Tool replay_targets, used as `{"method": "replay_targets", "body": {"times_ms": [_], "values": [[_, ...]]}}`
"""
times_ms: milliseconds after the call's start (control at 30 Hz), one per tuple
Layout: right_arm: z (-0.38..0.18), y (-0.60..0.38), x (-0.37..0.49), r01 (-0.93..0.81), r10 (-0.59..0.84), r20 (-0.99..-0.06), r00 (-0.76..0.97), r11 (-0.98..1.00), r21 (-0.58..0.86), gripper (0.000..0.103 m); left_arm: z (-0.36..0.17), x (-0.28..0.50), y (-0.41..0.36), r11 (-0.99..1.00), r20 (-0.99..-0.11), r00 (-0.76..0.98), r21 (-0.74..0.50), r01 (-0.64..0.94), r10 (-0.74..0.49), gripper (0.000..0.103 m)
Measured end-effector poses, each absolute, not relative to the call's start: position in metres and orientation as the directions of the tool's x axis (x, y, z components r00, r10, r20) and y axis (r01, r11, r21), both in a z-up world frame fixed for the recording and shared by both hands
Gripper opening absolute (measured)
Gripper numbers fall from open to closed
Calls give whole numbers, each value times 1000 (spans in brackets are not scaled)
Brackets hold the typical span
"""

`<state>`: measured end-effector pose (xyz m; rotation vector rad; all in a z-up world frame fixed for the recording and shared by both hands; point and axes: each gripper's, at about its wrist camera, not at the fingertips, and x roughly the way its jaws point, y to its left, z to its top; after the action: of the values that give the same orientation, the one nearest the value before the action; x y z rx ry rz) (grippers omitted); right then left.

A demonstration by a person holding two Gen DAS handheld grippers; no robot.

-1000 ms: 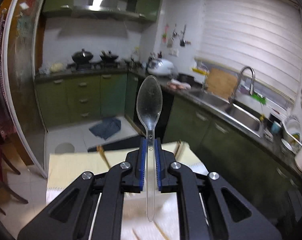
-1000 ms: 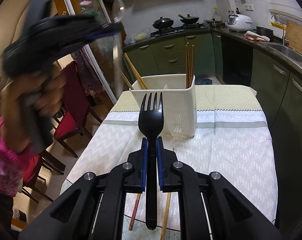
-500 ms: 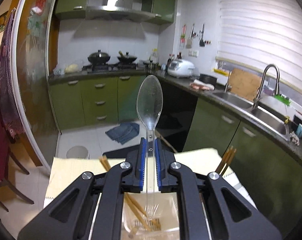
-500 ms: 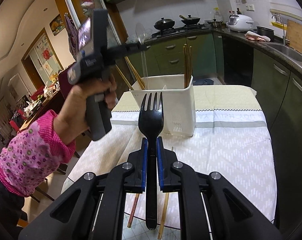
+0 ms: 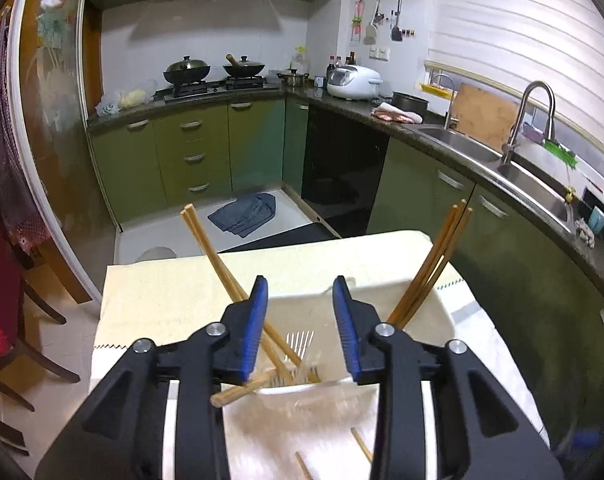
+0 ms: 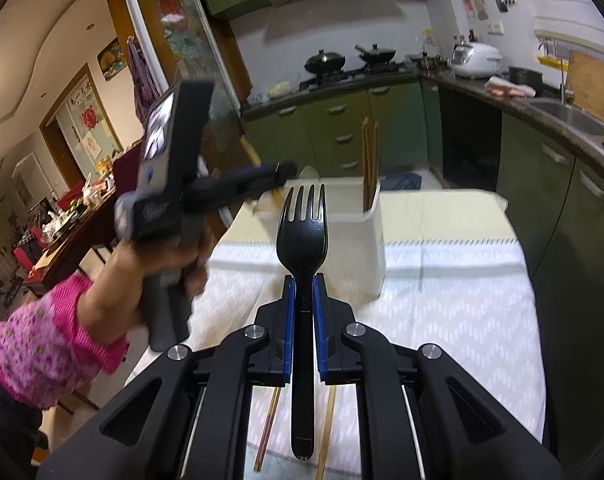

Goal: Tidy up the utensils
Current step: 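Open the left tool to drop the spoon while the right tool lowers the fork into the holder, then open the right tool to release the fork into the holder while the left tool withdraws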

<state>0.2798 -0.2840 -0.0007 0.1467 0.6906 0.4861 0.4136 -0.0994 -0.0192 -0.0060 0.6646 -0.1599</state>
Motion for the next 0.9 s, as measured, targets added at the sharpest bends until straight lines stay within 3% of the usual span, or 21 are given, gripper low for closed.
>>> {"method": "replay_targets", "body": {"times_ms": [167,600,900], "values": [[24,-280,309,-372,464,-499,732,886,278,10,-15,391,-94,986,-630,763,-32,161,-145,43],[58,-258,401,-335,409,-303,861,903,269,10,-5,390,-79,980,-589,786,-60,191,-190,43],[33,-235,442,-294,331,-255,909,940,173,10,1,343,-53,972,-602,764,-116,206,-234,46]]}}
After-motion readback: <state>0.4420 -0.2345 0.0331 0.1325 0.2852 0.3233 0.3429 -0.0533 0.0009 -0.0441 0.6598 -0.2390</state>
